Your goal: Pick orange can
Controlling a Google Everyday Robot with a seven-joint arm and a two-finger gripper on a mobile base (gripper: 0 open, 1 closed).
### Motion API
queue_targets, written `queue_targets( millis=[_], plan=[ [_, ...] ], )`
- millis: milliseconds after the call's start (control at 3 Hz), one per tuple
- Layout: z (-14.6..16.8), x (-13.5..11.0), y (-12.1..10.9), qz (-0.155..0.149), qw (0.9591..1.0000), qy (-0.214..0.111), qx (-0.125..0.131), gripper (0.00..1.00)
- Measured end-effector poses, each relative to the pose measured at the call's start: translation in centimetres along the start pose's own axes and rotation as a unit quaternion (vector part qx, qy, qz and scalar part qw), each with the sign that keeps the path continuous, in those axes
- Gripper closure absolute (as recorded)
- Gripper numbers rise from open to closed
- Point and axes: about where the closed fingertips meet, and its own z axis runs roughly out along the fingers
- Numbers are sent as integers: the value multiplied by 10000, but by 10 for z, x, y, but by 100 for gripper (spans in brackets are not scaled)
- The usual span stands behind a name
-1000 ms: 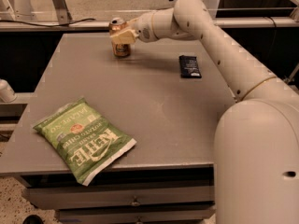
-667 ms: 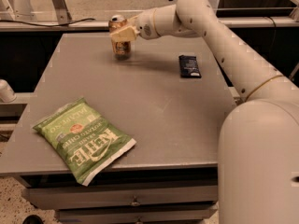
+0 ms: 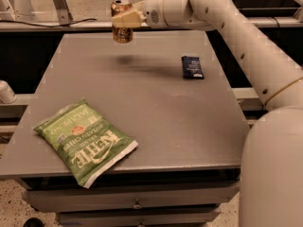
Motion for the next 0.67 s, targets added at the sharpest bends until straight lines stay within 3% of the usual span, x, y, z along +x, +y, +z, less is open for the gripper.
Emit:
queue_targets(
  millis=[333,667],
  plan=[
    [-10,-31,3,144,9990,-415,79,100],
    [-10,-33,3,156,9989,-444,78,100]
  ],
)
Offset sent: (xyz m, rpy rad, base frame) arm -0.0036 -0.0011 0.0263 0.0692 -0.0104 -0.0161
